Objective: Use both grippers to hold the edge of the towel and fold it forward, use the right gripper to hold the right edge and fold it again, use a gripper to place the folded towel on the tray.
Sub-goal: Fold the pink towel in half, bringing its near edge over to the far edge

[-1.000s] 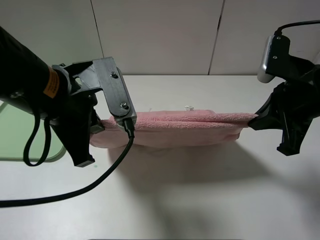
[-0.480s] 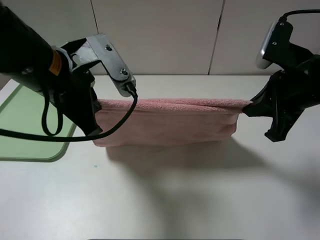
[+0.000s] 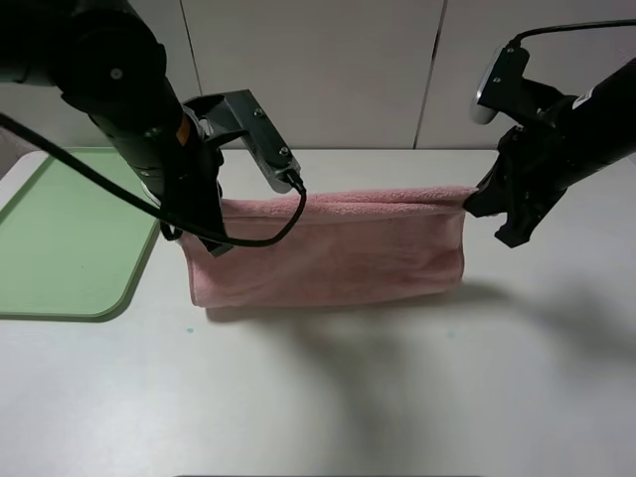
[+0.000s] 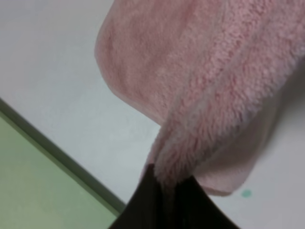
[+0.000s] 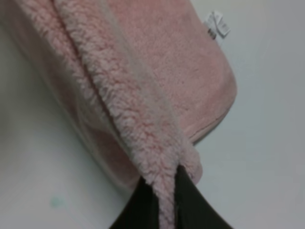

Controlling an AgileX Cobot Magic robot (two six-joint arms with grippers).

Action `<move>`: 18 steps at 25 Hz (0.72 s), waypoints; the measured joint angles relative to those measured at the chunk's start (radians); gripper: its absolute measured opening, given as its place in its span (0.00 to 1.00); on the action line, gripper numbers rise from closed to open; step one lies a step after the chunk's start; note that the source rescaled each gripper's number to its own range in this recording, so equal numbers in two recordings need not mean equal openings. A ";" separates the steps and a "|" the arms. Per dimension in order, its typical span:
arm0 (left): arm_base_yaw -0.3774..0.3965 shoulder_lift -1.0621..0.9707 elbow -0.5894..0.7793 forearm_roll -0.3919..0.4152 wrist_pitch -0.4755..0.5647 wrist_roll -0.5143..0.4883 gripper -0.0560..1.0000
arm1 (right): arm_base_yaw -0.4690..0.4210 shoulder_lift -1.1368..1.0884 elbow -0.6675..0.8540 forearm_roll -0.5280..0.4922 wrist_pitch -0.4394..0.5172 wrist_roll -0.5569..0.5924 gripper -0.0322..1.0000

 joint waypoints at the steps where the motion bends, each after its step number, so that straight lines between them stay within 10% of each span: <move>1: 0.011 0.018 -0.010 0.000 -0.001 0.000 0.05 | 0.000 0.021 -0.006 0.000 -0.001 0.000 0.03; 18: 0.131 0.197 -0.049 -0.037 -0.146 0.076 0.05 | 0.001 0.237 -0.037 0.015 -0.176 0.000 0.03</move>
